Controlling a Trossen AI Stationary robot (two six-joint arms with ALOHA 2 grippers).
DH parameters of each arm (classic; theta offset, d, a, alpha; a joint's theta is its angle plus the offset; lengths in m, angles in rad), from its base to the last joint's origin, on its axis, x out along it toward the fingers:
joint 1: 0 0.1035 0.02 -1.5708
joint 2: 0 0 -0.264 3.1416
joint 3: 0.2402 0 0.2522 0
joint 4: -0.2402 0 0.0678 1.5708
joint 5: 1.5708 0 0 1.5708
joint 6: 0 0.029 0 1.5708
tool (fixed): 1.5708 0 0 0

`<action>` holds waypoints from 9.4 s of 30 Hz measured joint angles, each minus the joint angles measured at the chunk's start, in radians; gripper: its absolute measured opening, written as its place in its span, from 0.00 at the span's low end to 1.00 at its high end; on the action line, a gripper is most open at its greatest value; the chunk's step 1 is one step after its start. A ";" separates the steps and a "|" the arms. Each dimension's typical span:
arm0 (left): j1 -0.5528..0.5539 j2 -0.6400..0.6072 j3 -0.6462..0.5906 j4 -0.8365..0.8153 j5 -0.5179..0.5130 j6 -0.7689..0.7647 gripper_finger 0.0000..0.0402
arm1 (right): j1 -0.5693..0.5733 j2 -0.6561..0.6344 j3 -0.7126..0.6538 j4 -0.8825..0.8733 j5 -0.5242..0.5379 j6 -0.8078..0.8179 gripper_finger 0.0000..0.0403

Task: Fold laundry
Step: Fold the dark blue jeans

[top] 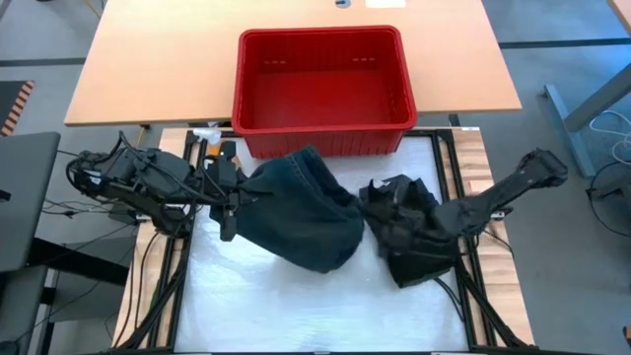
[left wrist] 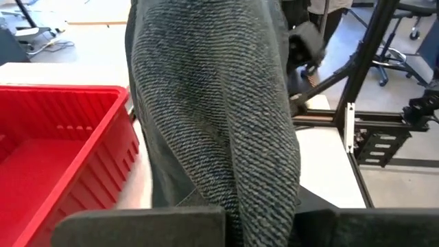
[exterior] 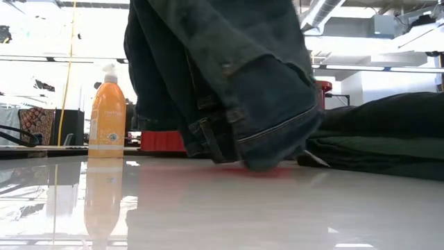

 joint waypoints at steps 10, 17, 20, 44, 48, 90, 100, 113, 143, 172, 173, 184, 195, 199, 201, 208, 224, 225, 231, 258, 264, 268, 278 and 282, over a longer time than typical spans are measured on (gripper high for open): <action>0.001 -0.004 -0.002 0.008 -0.010 0.008 0.02 | -0.089 -0.211 0.004 -0.508 -0.567 0.427 0.07; 0.001 0.007 -0.003 0.010 0.008 0.007 0.02 | -0.167 -0.202 0.004 -0.537 -0.978 0.506 0.07; 0.001 0.007 -0.003 0.009 0.008 0.007 0.02 | -0.194 -0.184 0.004 -0.540 -1.036 0.570 0.08; 0.002 0.000 0.000 0.012 0.062 0.007 0.02 | -0.331 -0.040 0.408 -0.397 -0.878 0.800 0.80; 0.002 0.016 0.000 0.019 0.078 0.009 0.02 | -0.396 0.093 0.602 -0.571 -0.957 0.871 0.83; 0.002 0.041 -0.001 -0.002 0.083 -0.008 0.02 | -0.271 0.414 0.954 -0.732 -0.668 0.731 0.73; 0.002 0.041 -0.002 0.013 0.183 0.015 0.02 | -0.269 0.389 0.954 -0.714 -0.752 0.721 0.10; 0.005 0.055 0.020 0.297 0.440 0.096 0.02 | -0.158 0.386 1.066 -0.649 -0.840 0.666 0.11; -0.009 0.458 0.234 -0.294 0.456 0.023 0.02 | -0.200 0.401 0.697 -0.976 -1.229 0.628 0.11; -0.125 0.351 -0.587 0.735 0.442 -0.220 0.02 | 0.022 0.393 0.191 -0.294 -0.707 1.081 0.11; -0.094 0.316 -0.650 0.775 0.451 -0.227 0.02 | -0.011 0.385 0.169 -0.279 -0.706 1.082 0.11; 0.327 0.097 -1.045 0.915 0.501 -0.206 0.03 | -0.464 0.288 -0.112 -0.101 -0.769 1.133 0.11; 0.458 0.233 -1.072 0.909 0.505 -0.143 0.05 | -0.645 0.547 -0.143 0.003 -0.794 1.107 0.11; 0.459 0.220 -1.070 0.869 0.491 -0.068 0.08 | -0.655 0.591 -0.140 0.000 -0.795 1.107 0.11; 0.459 0.195 -1.067 0.830 0.460 -0.031 0.11 | -0.652 0.606 -0.140 0.005 -0.795 1.107 0.11; 0.458 0.082 -0.958 0.562 0.284 0.042 0.31 | -0.646 0.602 -0.147 -0.013 -0.778 1.123 0.11; 0.301 0.007 -1.026 0.880 0.281 0.015 0.40 | -0.599 0.370 -0.150 -0.240 -0.634 1.104 0.11; 0.289 0.049 -1.052 0.935 0.268 0.015 0.40 | -0.595 0.368 -0.150 -0.248 -0.621 1.104 0.11; 0.311 0.272 -1.068 1.086 0.063 -0.002 0.40 | -0.595 0.367 -0.148 -0.275 -0.593 1.130 0.12; 0.417 0.392 -1.041 1.172 0.211 -0.031 0.40 | -0.733 0.123 -0.147 -0.668 -0.422 0.965 0.51; 0.422 0.392 -1.040 1.144 0.207 -0.055 0.40 | -0.794 0.108 -0.147 -0.708 -0.308 0.875 0.66; 0.422 0.392 -1.040 1.139 0.208 -0.065 0.40 | -0.799 0.079 -0.147 -0.697 -0.308 0.856 0.67; 0.428 0.392 -1.040 1.102 0.216 -0.121 0.40 | -0.804 -0.080 -0.147 -0.704 -0.336 0.854 0.67; 0.398 0.368 -1.041 1.093 0.212 -0.121 0.40 | -0.798 -0.100 -0.155 -0.610 -0.512 0.901 0.58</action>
